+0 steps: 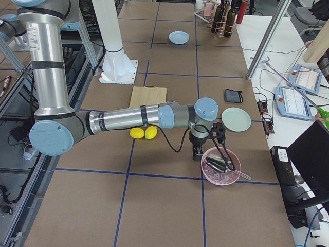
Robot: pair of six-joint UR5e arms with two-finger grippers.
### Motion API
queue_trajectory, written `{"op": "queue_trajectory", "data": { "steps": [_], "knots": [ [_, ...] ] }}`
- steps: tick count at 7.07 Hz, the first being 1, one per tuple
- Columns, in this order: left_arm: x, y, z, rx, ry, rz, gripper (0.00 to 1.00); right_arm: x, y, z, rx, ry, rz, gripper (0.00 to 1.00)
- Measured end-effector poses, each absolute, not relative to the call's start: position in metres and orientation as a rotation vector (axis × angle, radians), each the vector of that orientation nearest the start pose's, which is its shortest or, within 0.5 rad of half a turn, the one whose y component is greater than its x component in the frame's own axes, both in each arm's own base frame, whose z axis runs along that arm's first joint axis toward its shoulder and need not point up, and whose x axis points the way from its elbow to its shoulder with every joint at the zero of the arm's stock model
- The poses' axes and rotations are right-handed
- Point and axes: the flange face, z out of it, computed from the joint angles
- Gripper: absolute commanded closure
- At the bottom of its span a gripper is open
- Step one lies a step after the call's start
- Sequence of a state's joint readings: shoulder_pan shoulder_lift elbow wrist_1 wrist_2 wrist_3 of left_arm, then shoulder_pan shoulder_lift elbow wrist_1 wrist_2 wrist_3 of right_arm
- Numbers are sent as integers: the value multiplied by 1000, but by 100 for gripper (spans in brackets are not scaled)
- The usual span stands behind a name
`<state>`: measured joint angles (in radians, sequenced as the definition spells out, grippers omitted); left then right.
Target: Pick orange to plate
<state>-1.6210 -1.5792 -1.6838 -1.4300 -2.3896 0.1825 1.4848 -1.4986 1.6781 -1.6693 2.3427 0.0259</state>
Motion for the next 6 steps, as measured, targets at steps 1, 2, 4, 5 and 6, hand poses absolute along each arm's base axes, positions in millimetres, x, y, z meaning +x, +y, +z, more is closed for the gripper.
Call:
{"op": "queue_trajectory", "data": {
  "steps": [1,2,4,5,6],
  "knots": [
    [-87,-486,599,101,812,123,0,19,-525,580,34,-775,-90,0],
    [-86,-484,585,130,804,137,0,19,-524,581,33,-777,-90,0],
    [-84,-489,577,148,766,154,0,19,-524,582,32,-777,-90,0],
    [-84,-491,582,169,760,165,0,19,-523,582,31,-777,-90,0],
    [-81,-491,585,218,764,192,0,19,-522,584,28,-777,-87,0]
  ]
}}
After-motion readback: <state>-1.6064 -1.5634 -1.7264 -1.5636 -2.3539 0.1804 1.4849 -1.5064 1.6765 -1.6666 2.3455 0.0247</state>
